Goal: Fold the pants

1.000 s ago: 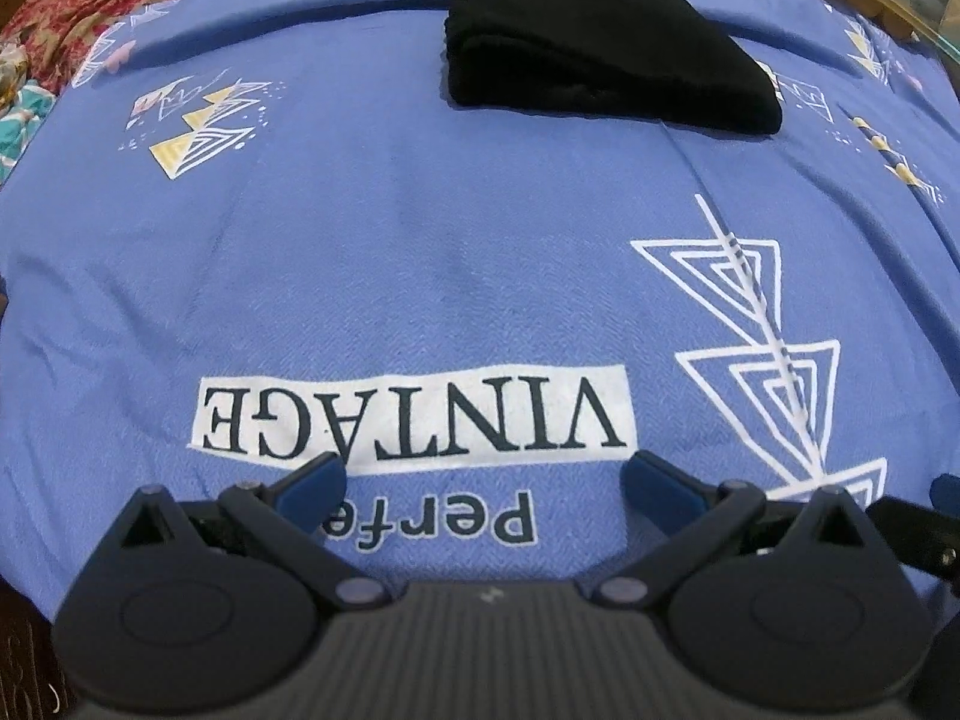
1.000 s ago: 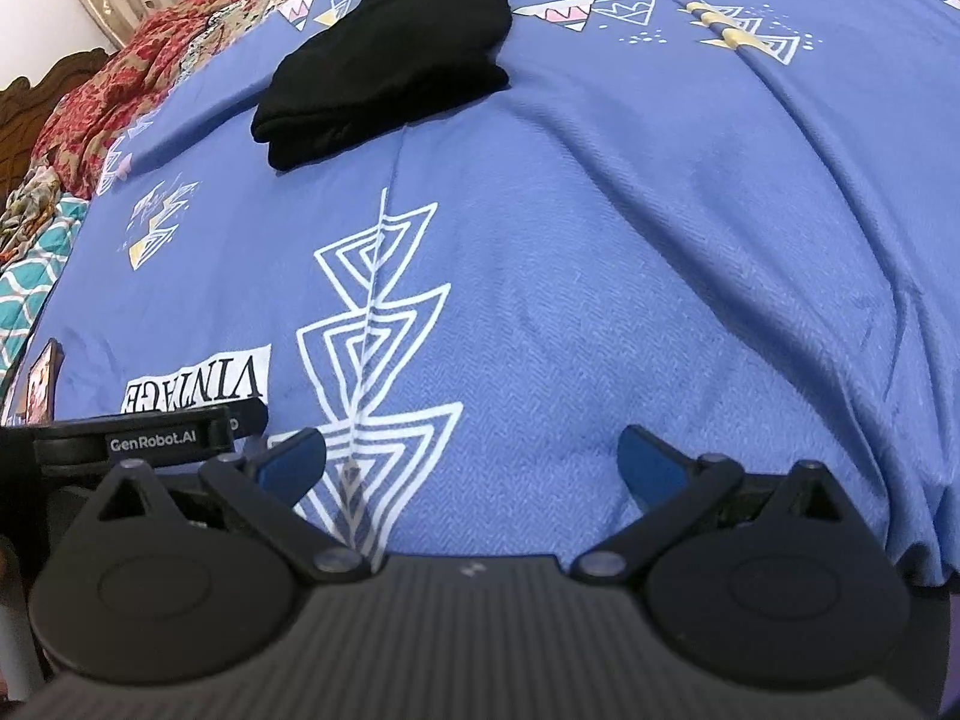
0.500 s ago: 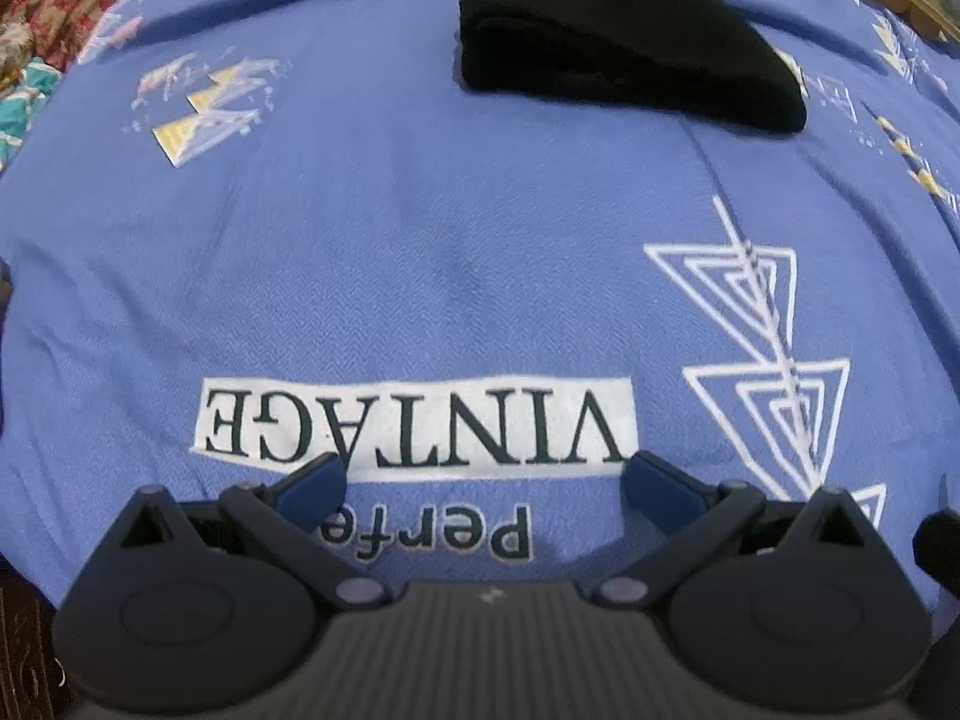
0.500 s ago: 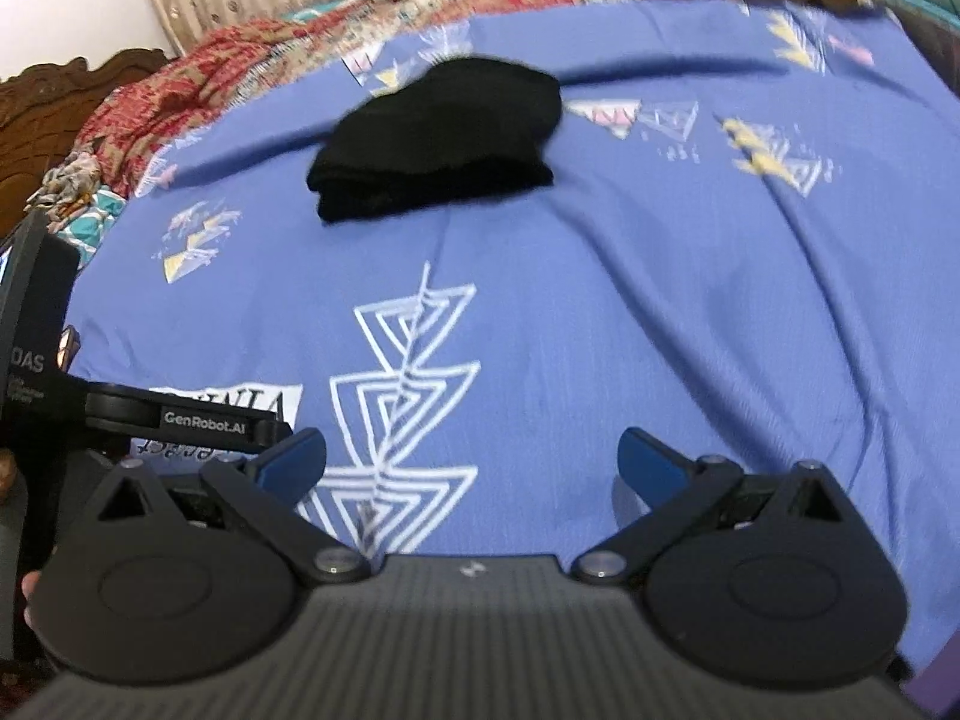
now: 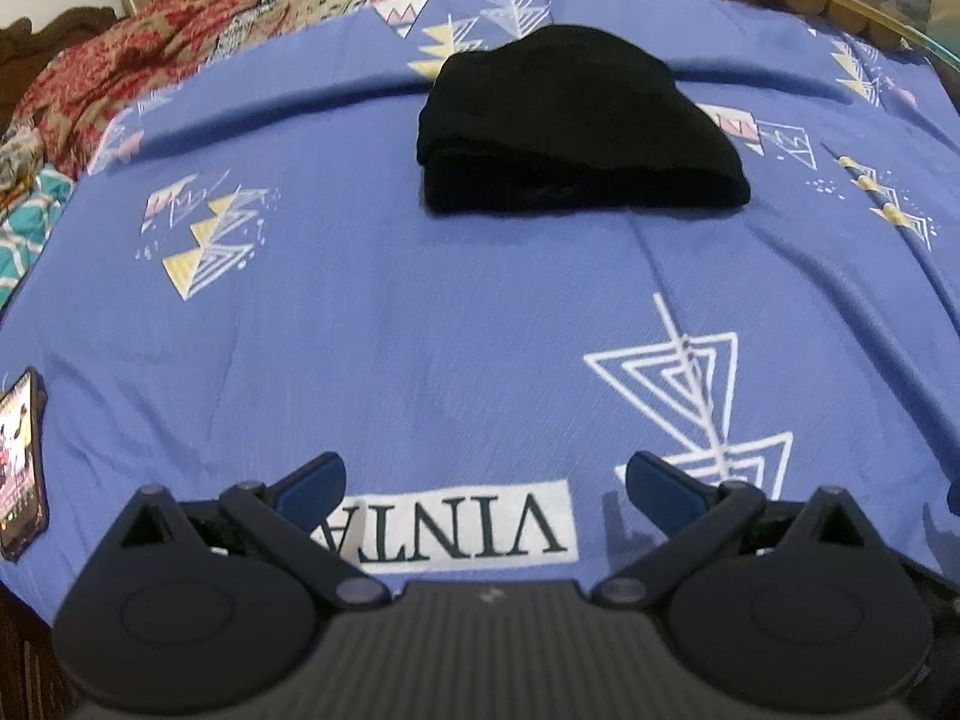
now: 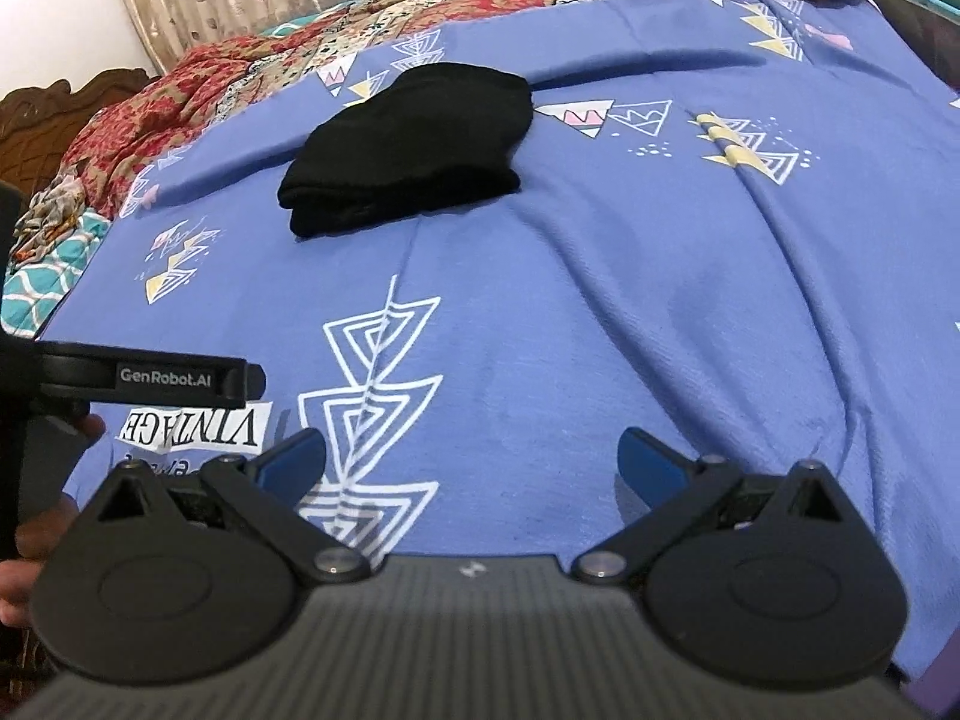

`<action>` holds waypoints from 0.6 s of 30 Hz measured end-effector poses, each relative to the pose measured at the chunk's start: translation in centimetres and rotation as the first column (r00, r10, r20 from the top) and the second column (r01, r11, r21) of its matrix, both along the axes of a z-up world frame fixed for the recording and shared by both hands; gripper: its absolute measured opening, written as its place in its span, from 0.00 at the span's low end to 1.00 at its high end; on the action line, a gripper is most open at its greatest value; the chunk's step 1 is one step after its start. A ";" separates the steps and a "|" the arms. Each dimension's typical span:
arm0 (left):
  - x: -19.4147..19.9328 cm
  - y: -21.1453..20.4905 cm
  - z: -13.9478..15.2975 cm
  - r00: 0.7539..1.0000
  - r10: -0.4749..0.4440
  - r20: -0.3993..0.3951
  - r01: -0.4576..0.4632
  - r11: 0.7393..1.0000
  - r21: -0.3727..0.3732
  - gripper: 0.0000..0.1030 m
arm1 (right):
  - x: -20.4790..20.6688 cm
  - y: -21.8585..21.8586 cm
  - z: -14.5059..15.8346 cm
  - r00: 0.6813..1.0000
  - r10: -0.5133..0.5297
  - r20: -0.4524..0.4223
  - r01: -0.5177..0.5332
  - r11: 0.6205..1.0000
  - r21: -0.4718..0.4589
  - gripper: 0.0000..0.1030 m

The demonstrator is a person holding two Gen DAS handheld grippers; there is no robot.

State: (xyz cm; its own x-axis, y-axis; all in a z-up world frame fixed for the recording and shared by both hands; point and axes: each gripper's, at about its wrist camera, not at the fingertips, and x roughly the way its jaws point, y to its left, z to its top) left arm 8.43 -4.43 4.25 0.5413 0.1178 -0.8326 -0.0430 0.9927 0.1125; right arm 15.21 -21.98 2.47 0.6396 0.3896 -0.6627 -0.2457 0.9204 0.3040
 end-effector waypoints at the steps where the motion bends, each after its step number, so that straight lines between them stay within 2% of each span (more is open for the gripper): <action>1: 0.0 0.0 0.1 1.000 -0.003 0.008 0.003 1.000 0.006 1.00 | 0.0 0.0 0.0 1.000 0.000 0.002 0.000 1.000 0.001 1.00; 10: 0.1 -0.7 0.6 0.999 -0.019 0.030 0.019 1.000 0.010 1.00 | 0.1 -1.1 0.3 0.999 0.006 0.036 -0.008 0.999 0.031 1.00; 18: 0.1 -0.8 0.8 0.999 -0.022 0.045 0.022 1.000 0.003 1.00 | 0.8 -1.5 -0.2 1.000 0.020 0.014 -0.021 0.999 0.049 1.00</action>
State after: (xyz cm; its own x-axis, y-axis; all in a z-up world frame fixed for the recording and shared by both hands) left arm 8.52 -5.20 5.06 0.5811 0.1077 -0.8067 -0.0262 0.9932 0.1137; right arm 16.03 -23.50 2.28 0.6401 0.4347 -0.6335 -0.2686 0.8991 0.3456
